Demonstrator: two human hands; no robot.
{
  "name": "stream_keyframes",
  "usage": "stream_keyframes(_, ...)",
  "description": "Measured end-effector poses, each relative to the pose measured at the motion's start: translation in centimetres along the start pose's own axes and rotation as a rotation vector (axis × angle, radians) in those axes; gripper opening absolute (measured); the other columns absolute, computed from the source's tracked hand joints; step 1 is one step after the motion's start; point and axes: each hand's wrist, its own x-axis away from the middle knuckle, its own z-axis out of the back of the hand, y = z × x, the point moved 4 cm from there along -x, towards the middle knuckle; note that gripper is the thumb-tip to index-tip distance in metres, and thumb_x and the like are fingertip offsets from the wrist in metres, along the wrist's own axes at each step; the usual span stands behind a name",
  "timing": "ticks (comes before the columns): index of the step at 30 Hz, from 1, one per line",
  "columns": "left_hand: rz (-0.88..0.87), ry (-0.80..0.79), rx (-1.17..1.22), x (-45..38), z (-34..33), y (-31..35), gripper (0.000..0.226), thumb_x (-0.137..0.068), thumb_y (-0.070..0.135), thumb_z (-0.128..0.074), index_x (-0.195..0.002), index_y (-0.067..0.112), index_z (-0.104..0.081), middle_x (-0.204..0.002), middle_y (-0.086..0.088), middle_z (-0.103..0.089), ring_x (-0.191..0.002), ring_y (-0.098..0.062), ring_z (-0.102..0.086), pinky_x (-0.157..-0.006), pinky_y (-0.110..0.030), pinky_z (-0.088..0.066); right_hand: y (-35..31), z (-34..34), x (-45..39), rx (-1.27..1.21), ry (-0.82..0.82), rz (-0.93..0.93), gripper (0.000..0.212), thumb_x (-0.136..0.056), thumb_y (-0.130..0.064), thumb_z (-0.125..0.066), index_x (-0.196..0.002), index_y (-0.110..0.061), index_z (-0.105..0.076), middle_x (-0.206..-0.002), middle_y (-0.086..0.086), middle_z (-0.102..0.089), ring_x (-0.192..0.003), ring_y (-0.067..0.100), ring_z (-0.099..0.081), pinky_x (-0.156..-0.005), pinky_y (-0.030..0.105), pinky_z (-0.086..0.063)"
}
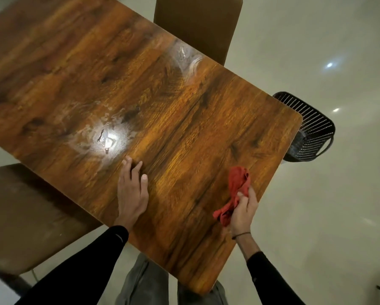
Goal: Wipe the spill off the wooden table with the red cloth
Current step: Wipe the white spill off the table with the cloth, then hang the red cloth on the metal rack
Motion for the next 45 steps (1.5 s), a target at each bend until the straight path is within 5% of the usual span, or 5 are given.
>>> stream_keyframes(5, 0.064, 0.057, 0.094, 3.4, -0.4, -0.2, 0.055, -0.116, 0.047, -0.029, -0.162, 0.024, -0.048, -0.180, -0.001, -0.026, -0.169, -0.019, -0.015, -0.134, -0.049, -0.013, 1.2, -2.2, -2.4, 0.640, -0.290, 0.339, 0.064, -0.113, -0.017, -0.038, -0.176, -0.010, -0.031, -0.179, 0.006, -0.038, -0.162, 0.014, -0.039, -0.135, 0.028, -0.029)
stream_keyframes(13, 0.235, 0.221, 0.290, 9.0, 1.4, -1.0, 0.053, -0.112, 0.047, -0.033, -0.143, 0.017, -0.064, -0.153, -0.006, -0.057, -0.144, -0.024, -0.048, -0.121, -0.050, -0.038, 2.3, -11.4, 6.5, 0.913, -0.956, 0.685, 0.065, -0.113, -0.005, -0.042, -0.176, -0.009, -0.027, -0.185, 0.009, -0.024, -0.173, 0.021, -0.015, -0.143, 0.043, -0.011)
stream_keyframes(20, 0.455, 0.200, 0.555, 13.5, 4.8, -1.0, 0.028, -0.117, 0.017, -0.046, -0.129, 0.016, -0.072, -0.132, -0.003, -0.066, -0.127, -0.020, -0.060, -0.115, -0.046, -0.050, 2.6, -11.9, 15.7, 0.154, -0.836, -0.404, 0.035, -0.111, -0.001, -0.042, -0.119, -0.007, -0.075, -0.118, 0.009, -0.074, -0.108, 0.022, -0.070, -0.090, 0.027, -0.061)
stream_keyframes(30, 0.758, -0.096, 1.111, 22.9, 8.2, -2.5, 0.041, -0.101, 0.027, -0.077, -0.137, 0.012, -0.065, -0.129, -0.010, -0.077, -0.112, -0.021, -0.077, -0.082, -0.030, -0.067, -0.4, -11.4, 20.7, -0.187, -1.180, -1.337, 0.095, -0.107, -0.080, -0.040, -0.171, -0.010, -0.042, -0.174, 0.032, -0.038, -0.157, 0.055, -0.042, -0.125, 0.076, -0.037)
stream_keyframes(45, 0.999, 0.295, 1.394, 39.3, 8.8, -12.6, 0.016, -0.102, 0.007, -0.070, -0.116, 0.016, -0.073, -0.112, -0.011, -0.080, -0.092, -0.017, -0.080, -0.065, -0.029, -0.065, 4.3, -11.2, 31.3, 0.556, -1.151, -0.333, 0.045, -0.099, 0.010, -0.074, -0.139, -0.008, -0.067, -0.124, 0.014, -0.079, -0.100, 0.018, -0.084, -0.077, 0.028, -0.067)
